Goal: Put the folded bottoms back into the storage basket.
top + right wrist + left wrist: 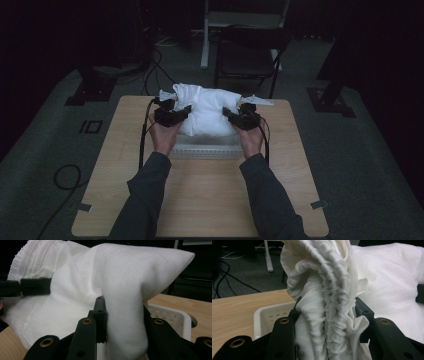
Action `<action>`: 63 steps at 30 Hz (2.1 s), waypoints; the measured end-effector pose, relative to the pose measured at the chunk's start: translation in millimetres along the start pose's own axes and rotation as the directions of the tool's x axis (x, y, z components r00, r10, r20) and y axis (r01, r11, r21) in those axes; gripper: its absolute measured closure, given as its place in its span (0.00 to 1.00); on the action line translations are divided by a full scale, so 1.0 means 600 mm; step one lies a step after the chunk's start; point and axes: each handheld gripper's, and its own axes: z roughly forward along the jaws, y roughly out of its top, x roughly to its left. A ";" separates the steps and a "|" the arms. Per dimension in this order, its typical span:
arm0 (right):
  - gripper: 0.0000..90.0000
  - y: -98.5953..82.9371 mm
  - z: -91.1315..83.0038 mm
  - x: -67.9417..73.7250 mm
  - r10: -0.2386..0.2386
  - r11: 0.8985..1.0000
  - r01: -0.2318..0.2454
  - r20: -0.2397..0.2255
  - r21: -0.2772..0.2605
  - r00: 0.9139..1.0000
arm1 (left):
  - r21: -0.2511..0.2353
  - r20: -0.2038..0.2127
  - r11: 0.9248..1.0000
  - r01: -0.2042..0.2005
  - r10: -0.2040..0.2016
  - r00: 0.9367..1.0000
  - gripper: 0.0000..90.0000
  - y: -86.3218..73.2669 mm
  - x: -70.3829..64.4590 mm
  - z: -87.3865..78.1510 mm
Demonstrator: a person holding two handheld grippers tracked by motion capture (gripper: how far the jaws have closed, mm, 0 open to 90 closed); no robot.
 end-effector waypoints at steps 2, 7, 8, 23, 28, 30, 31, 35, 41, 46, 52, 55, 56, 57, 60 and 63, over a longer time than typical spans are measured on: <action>0.79 -0.001 0.002 -0.001 0.000 1.000 0.000 0.002 0.004 1.000 | 0.002 -0.001 1.000 0.002 -0.002 1.000 0.62 -0.001 0.001 0.002; 0.79 -0.003 0.006 -0.003 0.003 1.000 -0.004 0.005 0.012 1.000 | 0.009 -0.005 1.000 0.006 -0.006 1.000 0.62 -0.003 0.002 0.007; 0.79 -0.003 0.008 -0.003 0.002 1.000 -0.003 0.005 0.013 1.000 | 0.012 -0.006 1.000 0.004 -0.004 1.000 0.62 -0.004 0.003 0.008; 0.79 -0.021 0.031 -0.010 0.021 0.998 -0.022 0.018 0.057 1.000 | 0.043 -0.017 0.999 0.023 -0.023 1.000 0.62 -0.019 0.012 0.028; 0.79 -0.028 0.037 -0.012 0.025 0.997 -0.027 0.024 0.068 0.999 | 0.054 -0.021 0.998 0.031 -0.030 0.999 0.62 -0.025 0.014 0.035; 0.79 -0.030 0.040 -0.013 0.025 0.997 -0.027 0.025 0.072 0.999 | 0.059 -0.024 0.998 0.031 -0.030 0.999 0.62 -0.026 0.015 0.036; 0.79 -0.031 0.040 -0.013 0.027 0.997 -0.029 0.026 0.074 0.999 | 0.061 -0.023 0.998 0.031 -0.029 0.999 0.62 -0.026 0.015 0.037; 0.79 -0.034 0.044 -0.014 0.027 0.996 -0.030 0.029 0.081 0.999 | 0.066 -0.033 0.998 0.024 -0.022 0.999 0.62 -0.029 0.015 0.041; 0.79 -0.041 0.050 -0.014 0.027 0.995 -0.030 0.033 0.093 0.999 | 0.084 -0.041 0.996 0.021 -0.018 0.999 0.61 -0.034 0.017 0.048; 0.79 -0.049 0.055 -0.015 0.029 0.993 -0.033 0.039 0.112 0.999 | 0.100 -0.046 0.995 0.020 -0.016 0.999 0.61 -0.040 0.018 0.055; 0.79 -0.057 0.061 -0.015 0.027 0.991 -0.033 0.044 0.129 0.999 | 0.113 -0.044 0.993 0.035 -0.030 0.999 0.61 -0.054 0.023 0.063; 0.79 -0.061 0.065 -0.015 0.028 0.990 -0.034 0.048 0.138 0.998 | 0.123 -0.046 0.992 0.039 -0.034 0.998 0.61 -0.057 0.025 0.067; 0.79 -0.062 0.066 -0.016 0.026 0.990 -0.032 0.048 0.140 0.999 | 0.125 -0.047 0.991 0.041 -0.035 0.998 0.61 -0.058 0.026 0.069; 0.79 -0.062 0.067 -0.016 0.028 0.989 -0.034 0.049 0.142 0.998 | 0.129 -0.048 0.991 0.040 -0.034 0.998 0.61 -0.059 0.026 0.070; 0.79 -0.065 0.070 -0.017 0.028 0.988 -0.036 0.052 0.151 0.998 | 0.137 -0.050 0.990 0.045 -0.039 0.998 0.61 -0.064 0.027 0.074; 0.79 -0.068 0.073 -0.019 0.025 0.986 -0.033 0.055 0.165 0.998 | 0.146 -0.052 0.988 0.049 -0.042 0.998 0.61 -0.069 0.028 0.079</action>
